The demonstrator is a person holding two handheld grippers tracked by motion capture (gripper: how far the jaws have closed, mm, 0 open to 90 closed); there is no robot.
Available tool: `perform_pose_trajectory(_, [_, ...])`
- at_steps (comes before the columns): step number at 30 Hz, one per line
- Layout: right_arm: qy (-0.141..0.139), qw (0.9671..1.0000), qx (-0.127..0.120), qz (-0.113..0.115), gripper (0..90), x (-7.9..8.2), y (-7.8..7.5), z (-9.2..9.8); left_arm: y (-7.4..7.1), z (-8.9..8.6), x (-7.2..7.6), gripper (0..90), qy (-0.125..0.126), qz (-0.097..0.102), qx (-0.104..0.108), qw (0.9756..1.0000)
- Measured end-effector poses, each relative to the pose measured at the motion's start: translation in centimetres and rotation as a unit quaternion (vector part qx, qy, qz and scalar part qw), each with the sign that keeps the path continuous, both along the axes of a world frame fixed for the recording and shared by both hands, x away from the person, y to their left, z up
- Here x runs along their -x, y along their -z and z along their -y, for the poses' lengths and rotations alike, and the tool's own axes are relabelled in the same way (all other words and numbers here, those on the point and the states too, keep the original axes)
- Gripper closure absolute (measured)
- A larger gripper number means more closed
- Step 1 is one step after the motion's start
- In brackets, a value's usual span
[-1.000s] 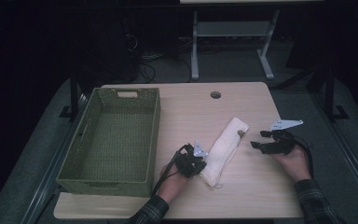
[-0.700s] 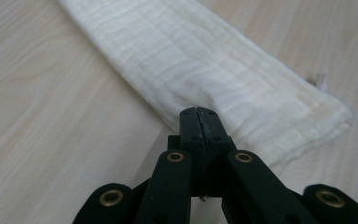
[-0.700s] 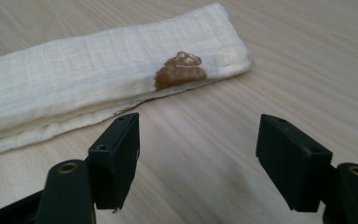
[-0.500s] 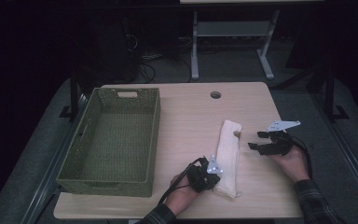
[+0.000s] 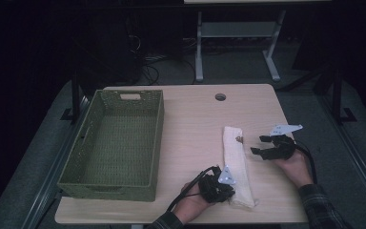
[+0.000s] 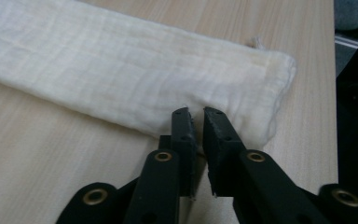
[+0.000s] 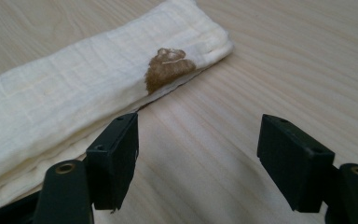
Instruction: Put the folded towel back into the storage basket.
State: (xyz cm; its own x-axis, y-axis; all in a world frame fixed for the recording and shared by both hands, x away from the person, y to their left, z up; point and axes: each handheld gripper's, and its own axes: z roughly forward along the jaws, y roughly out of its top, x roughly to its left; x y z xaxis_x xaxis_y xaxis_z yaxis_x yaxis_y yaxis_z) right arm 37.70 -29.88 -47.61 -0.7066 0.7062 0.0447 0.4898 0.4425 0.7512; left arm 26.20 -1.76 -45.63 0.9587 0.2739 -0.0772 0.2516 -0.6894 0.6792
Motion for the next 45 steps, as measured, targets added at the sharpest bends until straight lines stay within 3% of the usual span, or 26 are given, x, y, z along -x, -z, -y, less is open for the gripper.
perform_pose_trajectory(5, [-0.001, 1.0, 0.006, -0.004, 28.5, -0.3, 0.5, -0.2, -1.4, -0.2, -1.7, 56.4, 0.031, 0.012, 0.013, 0.9994])
perform_pose_trajectory(8, [0.0, 1.0, 0.006, -0.003, 28.2, -0.3, 0.5, -0.2, -1.5, 0.3, -2.7, 45.0, 0.044, 0.006, 0.021, 0.9988])
perform_pose_trajectory(11, [0.002, 1.0, 0.007, -0.004, 28.0, -0.3, 0.6, -0.2, -1.3, 1.1, -3.6, 35.8, 0.062, 0.014, 0.007, 0.998])
perform_pose_trajectory(16, [0.002, 1.0, 0.008, -0.005, 27.8, -0.3, 0.6, -0.2, -0.8, 2.3, -4.9, 26.5, 0.082, 0.031, -0.005, 0.9961])
perform_pose_trajectory(21, [0.003, 1.0, 0.007, -0.005, 27.0, -0.3, 0.7, -0.2, 0.0, 3.1, -5.6, 23.9, 0.102, 0.023, -0.019, 0.9943])
perform_pose_trajectory(24, [0.005, 0.9999, 0.007, -0.006, 26.9, -0.3, 0.6, -0.2, 0.6, 3.2, -5.5, 21.6, 0.102, 0.021, -0.031, 0.9941])
perform_pose_trajectory(31, [0.005, 0.9999, 0.009, -0.005, 26.8, -0.3, 0.7, -0.2, 1.0, 3.2, -5.4, 21.5, 0.1, 0.027, -0.029, 0.9941])
perform_pose_trajectory(36, [0.006, 0.9999, 0.009, -0.005, 26.8, -0.3, 0.7, -0.2, 1.0, 3.1, -5.4, 26.9, 0.097, 0.027, -0.026, 0.9946])
perform_pose_trajectory(42, [0.006, 0.9999, 0.009, -0.005, 26.8, -0.3, 0.7, -0.2, 0.7, 2.9, -5.3, 47.7, 0.089, 0.026, -0.026, 0.9954])
perform_pose_trajectory(45, [0.005, 0.9999, 0.009, -0.005, 26.8, -0.3, 0.7, -0.2, 0.6, 2.8, -5.3, 62.7, 0.085, 0.026, -0.021, 0.9958])
